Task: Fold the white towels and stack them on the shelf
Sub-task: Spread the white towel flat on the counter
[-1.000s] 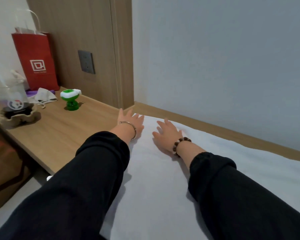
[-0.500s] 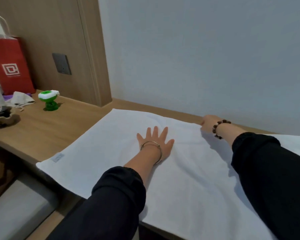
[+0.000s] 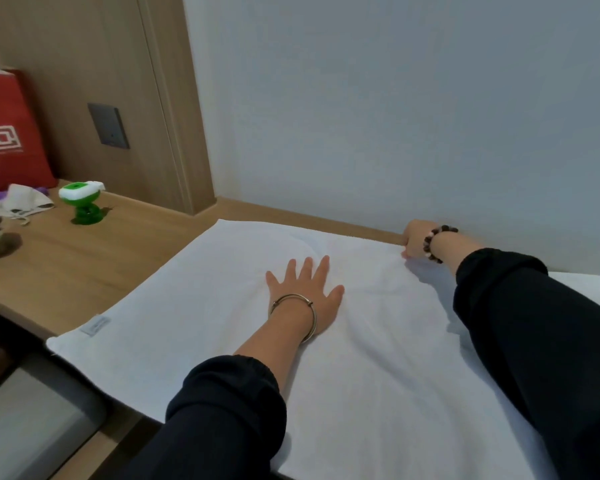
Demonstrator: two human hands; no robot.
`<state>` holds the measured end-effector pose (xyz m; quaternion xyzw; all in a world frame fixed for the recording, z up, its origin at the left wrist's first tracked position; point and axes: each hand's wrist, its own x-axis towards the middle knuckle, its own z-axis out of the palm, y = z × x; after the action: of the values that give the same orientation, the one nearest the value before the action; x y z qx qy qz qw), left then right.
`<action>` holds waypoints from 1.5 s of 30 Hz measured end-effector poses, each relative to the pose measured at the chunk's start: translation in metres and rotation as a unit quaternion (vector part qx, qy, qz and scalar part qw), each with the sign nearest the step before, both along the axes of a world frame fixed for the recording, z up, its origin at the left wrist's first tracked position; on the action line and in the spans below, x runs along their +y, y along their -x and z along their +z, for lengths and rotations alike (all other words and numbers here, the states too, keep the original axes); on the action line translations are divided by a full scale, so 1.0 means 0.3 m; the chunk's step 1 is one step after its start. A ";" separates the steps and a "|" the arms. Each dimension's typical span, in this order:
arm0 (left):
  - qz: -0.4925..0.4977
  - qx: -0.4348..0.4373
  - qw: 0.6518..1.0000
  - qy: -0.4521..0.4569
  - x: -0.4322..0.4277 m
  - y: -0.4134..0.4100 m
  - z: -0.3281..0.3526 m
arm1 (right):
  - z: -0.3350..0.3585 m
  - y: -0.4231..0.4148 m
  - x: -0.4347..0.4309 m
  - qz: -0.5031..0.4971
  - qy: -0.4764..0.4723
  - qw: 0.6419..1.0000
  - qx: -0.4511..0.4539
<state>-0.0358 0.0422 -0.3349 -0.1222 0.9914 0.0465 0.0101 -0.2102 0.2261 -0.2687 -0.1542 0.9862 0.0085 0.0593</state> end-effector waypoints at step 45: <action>-0.152 -0.036 0.987 0.039 0.369 -0.039 0.008 | -0.183 -0.296 0.641 -0.186 0.047 0.981 0.007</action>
<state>-0.0242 0.1528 -0.3324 0.0276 0.9985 0.0015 0.0477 -0.1213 0.4184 -0.3235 0.0298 0.9974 -0.0474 0.0454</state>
